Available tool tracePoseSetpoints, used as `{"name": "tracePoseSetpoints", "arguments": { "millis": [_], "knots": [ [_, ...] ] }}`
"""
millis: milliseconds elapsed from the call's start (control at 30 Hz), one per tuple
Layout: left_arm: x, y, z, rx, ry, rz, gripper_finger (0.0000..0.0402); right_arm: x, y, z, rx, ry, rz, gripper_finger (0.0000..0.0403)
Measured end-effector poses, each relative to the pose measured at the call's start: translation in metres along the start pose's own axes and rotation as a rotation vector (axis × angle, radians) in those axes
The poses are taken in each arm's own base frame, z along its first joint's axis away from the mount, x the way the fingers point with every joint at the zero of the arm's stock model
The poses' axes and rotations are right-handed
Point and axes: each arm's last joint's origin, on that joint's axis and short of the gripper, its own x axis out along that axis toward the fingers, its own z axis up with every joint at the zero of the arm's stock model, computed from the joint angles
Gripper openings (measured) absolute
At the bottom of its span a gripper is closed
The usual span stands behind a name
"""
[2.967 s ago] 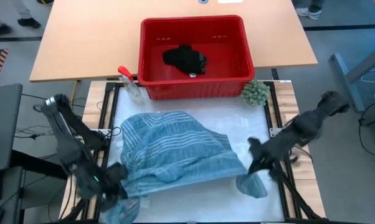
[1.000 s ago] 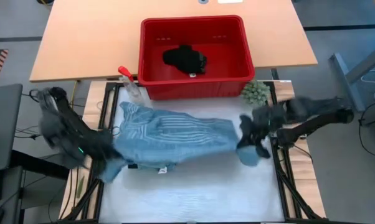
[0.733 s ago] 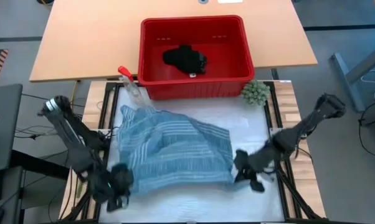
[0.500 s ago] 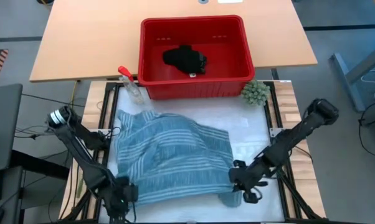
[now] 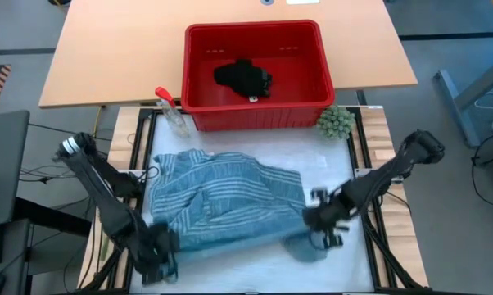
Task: Fold Laundry from Bin
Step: Fold the light blue polo shirt
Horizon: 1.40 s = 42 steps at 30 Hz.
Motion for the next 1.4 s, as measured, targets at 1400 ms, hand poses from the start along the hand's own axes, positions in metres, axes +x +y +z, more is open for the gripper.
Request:
{"name": "tracePoseSetpoints", "arguments": {
  "millis": [1400],
  "knots": [
    [-0.078, 0.076, 0.007, -0.031, -0.083, 0.073, 0.0000, 0.044, 0.034, -0.017, -0.063, -0.399, -0.164, 0.0016]
  ]
}}
